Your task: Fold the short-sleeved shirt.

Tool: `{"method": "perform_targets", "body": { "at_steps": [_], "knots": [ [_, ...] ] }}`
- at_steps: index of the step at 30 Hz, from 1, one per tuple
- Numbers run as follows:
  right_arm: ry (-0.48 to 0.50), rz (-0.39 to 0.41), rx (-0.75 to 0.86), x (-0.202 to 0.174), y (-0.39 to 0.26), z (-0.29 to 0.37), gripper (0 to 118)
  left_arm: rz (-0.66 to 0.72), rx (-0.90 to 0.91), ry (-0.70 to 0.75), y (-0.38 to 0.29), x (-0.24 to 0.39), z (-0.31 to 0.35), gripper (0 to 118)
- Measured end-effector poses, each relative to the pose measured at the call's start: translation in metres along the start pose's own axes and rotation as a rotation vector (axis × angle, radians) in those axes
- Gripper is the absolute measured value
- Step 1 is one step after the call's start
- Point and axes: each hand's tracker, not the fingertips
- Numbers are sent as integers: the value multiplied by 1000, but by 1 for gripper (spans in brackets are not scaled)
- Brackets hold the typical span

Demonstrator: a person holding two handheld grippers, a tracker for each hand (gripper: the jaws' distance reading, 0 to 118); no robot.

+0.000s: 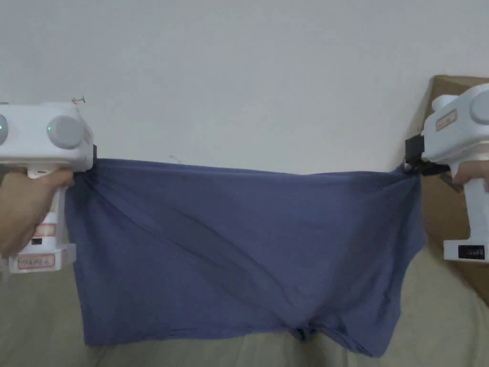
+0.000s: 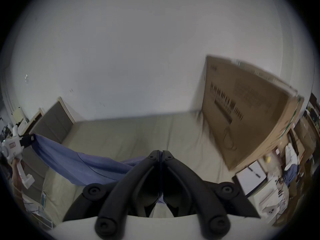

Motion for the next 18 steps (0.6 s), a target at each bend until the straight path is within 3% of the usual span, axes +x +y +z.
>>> {"method": "perform_targets", "body": {
  "at_steps": [4,9,13,18],
  "knots": [
    [-6,-29,-163,3,-61,-93,1,-2,-153,24,-83,15,-67,0],
    [-37,-40,-319,6,-138,-161,1,19,-307,58,-163,21,-114,0],
    [-21,-55,-339,16,-166,-162,1,-3,-313,43,-189,14,-105,0],
    [48,-87,-236,23,-183,-93,1,71,-213,-12,-202,-10,-44,0]
  ]
}}
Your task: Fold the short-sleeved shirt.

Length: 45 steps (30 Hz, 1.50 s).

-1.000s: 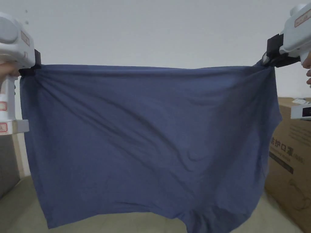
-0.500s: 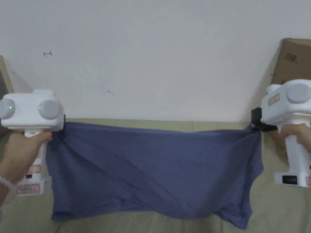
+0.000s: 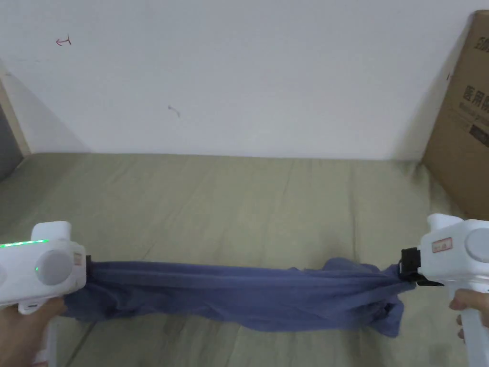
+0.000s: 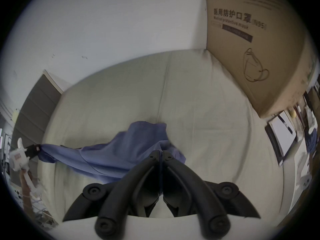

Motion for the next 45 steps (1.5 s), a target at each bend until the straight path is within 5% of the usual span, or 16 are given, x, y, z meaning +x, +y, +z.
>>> {"method": "perform_targets", "body": {
  "at_steps": [2,6,18,27,28,31,38,43,45],
  "knots": [
    [34,-55,21,5,-22,29,1,-16,40,-14,-22,-9,34,0],
    [14,24,55,5,-81,93,1,0,61,-39,-65,-41,93,0],
    [0,46,-35,21,-305,198,1,-86,-118,-26,-241,-117,205,0],
    [27,-100,-108,52,-388,226,2,-57,-162,-10,-318,-152,231,1],
    [21,-83,-95,51,-389,223,2,-57,-161,-17,-323,-150,232,4],
    [-15,-23,-105,44,-384,211,24,-82,-196,-31,-326,-144,219,67],
    [-16,70,-112,37,-381,222,56,-7,-183,-175,-321,-159,239,84],
    [-12,111,-4,27,-380,261,52,-28,-91,-162,-311,-177,277,83],
    [33,90,41,23,-380,275,24,7,-49,-190,-315,-182,298,50]
  ]
}}
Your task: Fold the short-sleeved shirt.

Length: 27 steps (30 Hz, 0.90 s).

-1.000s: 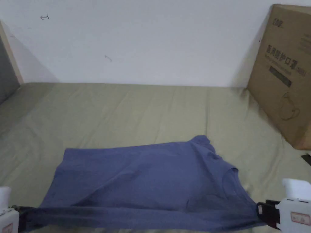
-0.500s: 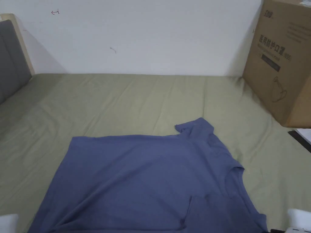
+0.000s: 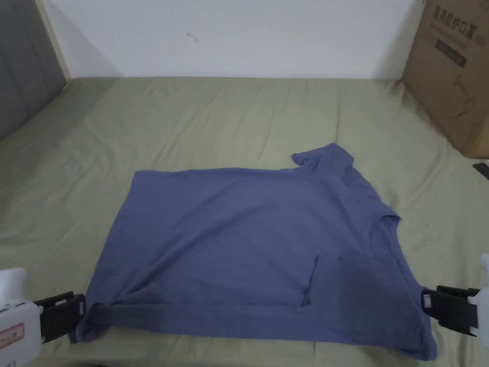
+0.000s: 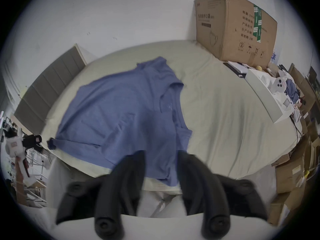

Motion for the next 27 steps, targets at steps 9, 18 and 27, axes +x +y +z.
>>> {"method": "perform_targets", "body": {
  "at_steps": [9,18,27],
  "knots": [
    [-18,-89,0,-4,-22,-10,0,63,-27,16,-27,-13,-5,23],
    [-28,-150,-60,11,-44,-29,0,10,-91,33,-21,13,-58,66],
    [-85,-52,-155,23,-39,-68,84,69,-103,30,-20,10,-59,3]
  ]
}}
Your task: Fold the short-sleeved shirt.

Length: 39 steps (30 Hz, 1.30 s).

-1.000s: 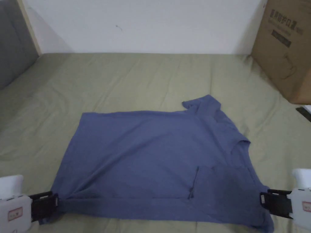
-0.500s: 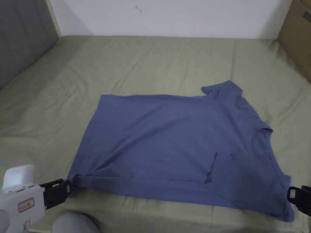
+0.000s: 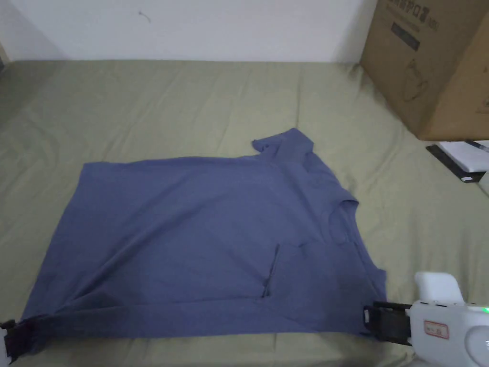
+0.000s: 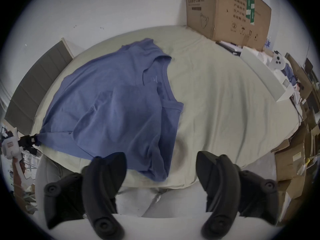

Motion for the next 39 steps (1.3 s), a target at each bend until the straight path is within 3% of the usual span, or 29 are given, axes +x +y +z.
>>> {"method": "perform_targets", "body": {
  "at_steps": [1,2,3,5,6,10,12,17,21,23,25,26,27,28,29,30,31,32,33,35,36,37,38,39],
  "knots": [
    [26,-3,-9,2,0,-7,60,0,5,0,0,0,2,3],
    [51,-2,-25,3,0,-13,7,0,8,1,1,0,3,3],
    [74,13,-46,4,0,-23,1,-1,8,5,2,1,3,3],
    [81,-41,-70,5,-2,-24,0,-5,3,9,4,1,2,3],
    [130,-48,-41,6,-3,-19,0,-15,2,8,4,3,4,3],
    [86,-55,11,8,2,6,0,-39,6,12,10,6,9,3],
    [133,-92,43,9,12,20,0,-43,18,6,18,7,12,3],
    [151,-53,103,5,60,36,0,-47,64,8,50,11,13,3],
    [122,-28,118,-2,114,15,0,-62,74,15,89,17,-13,3],
    [129,-75,90,0,139,-9,0,-61,56,13,110,21,-36,3],
    [107,-73,52,-1,158,-43,0,-72,16,-3,128,27,-64,3],
    [100,-62,51,-3,162,-57,1,-91,-6,-1,133,30,-75,11],
    [79,-4,38,-6,165,-72,3,-100,-20,10,136,32,-87,31],
    [61,-2,19,-8,165,-79,20,-111,-54,17,137,34,-92,53],
    [74,4,0,-8,164,-85,65,-96,-39,8,136,34,-91,61],
    [101,-3,-12,-7,161,-87,94,-71,7,-72,133,32,-86,62],
    [106,-23,-10,-7,157,-85,102,-53,10,-101,131,29,-81,70],
    [116,-51,6,-5,154,-81,97,-30,-20,-106,129,25,-77,87],
    [122,-66,17,-2,152,-74,96,-25,-29,-111,126,22,-71,96],
    [124,-64,43,2,145,-57,92,-24,5,-110,117,17,-53,98],
    [117,-60,62,2,140,-46,83,-25,24,-101,112,14,-41,97],
    [110,-46,82,2,134,-35,66,-24,41,-88,106,12,-30,96],
    [99,-40,91,1,128,-27,35,-18,48,-82,99,10,-22,83],
    [84,-32,98,0,121,-17,15,-9,65,-73,91,8,-13,59]
  ]
}}
